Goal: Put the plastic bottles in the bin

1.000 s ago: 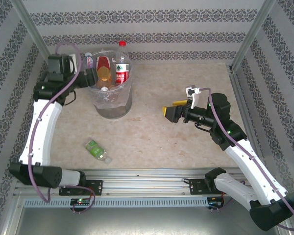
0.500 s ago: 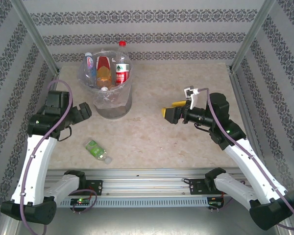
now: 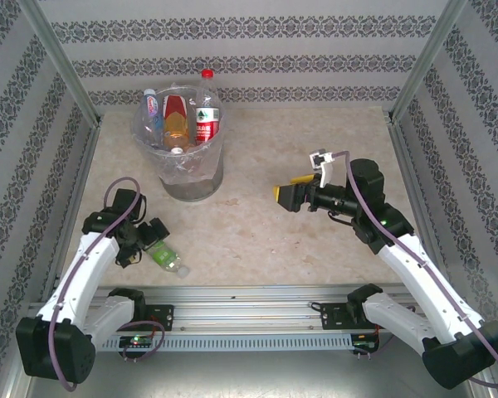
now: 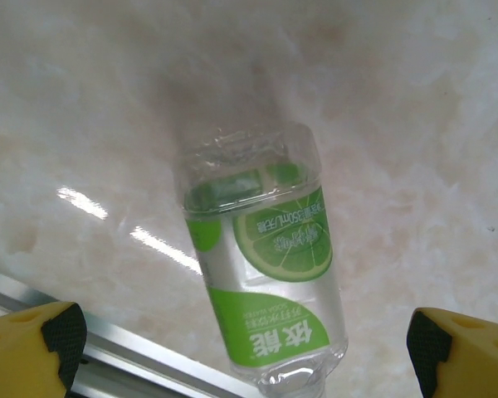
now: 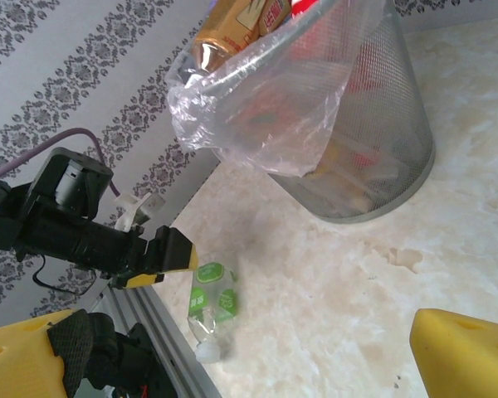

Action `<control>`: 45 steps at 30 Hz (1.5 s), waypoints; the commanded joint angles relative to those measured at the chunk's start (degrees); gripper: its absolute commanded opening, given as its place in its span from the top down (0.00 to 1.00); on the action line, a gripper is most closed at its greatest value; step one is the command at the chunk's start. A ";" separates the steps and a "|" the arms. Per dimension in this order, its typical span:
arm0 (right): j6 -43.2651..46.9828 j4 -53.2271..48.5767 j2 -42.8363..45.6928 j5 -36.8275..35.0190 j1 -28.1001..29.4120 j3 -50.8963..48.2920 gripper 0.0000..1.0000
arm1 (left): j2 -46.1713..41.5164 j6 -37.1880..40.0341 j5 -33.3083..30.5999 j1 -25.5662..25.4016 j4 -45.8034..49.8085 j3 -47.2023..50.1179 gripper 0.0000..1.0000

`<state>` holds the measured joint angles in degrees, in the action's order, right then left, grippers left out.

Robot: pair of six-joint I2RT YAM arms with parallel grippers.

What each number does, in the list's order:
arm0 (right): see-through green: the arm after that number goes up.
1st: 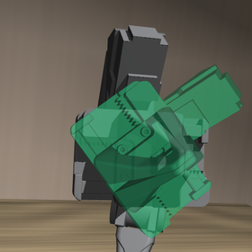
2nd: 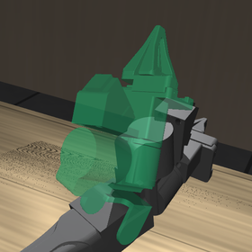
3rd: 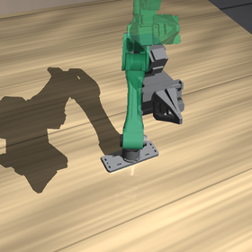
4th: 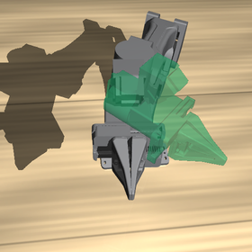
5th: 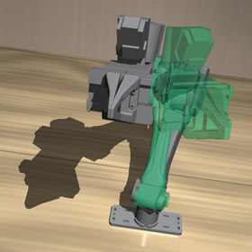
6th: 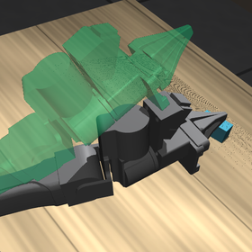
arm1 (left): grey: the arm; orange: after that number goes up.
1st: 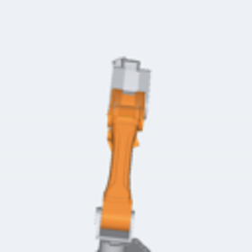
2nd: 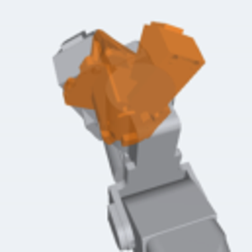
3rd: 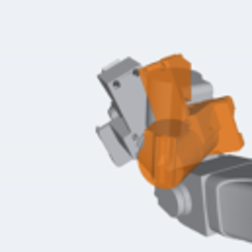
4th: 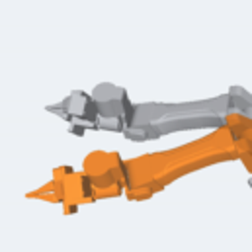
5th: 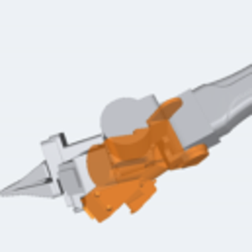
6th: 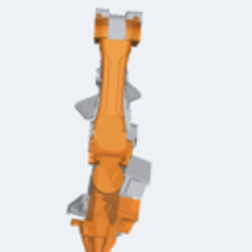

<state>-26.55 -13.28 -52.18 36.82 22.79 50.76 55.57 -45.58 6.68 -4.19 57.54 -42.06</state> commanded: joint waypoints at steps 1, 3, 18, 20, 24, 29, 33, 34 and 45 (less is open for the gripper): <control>1.43 0.44 0.46 -0.75 0.68 -1.10 0.02 | 2.02 -5.05 3.10 -0.48 -7.51 3.40 0.00; 1.58 0.36 0.45 -0.95 0.68 -1.28 0.02 | 4.02 -5.65 3.46 -0.55 -10.19 4.85 0.00; 2.95 -1.03 -0.64 -1.92 0.45 -0.84 0.02 | 15.90 -5.55 2.69 0.05 -23.00 7.28 0.12; 2.98 -1.04 -0.64 -2.01 0.43 -0.86 0.02 | 16.10 -4.61 1.32 0.27 -21.94 6.66 0.16; 2.99 -0.74 -1.14 -2.00 0.46 -0.84 0.02 | 15.66 -3.16 -0.06 0.88 -20.68 5.56 0.29; 2.90 -0.48 -1.55 -1.83 0.42 -0.78 0.02 | 14.75 -1.99 0.09 1.79 -19.88 4.49 0.39; 3.10 -0.61 -1.59 -1.92 0.37 -0.67 0.02 | 11.73 -0.96 -0.34 2.25 -18.78 2.84 0.44; 3.12 -0.58 -1.60 -1.99 0.34 -0.69 0.02 | 10.52 -0.49 -1.15 2.25 -18.01 2.04 0.44; 3.19 -0.55 -0.86 -3.66 0.28 -0.32 0.02 | 2.91 10.77 -19.82 2.43 -1.56 -19.72 0.42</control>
<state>-24.82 -14.37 -53.78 34.30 22.76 49.82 59.16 -40.58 -4.84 -2.50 48.21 -56.93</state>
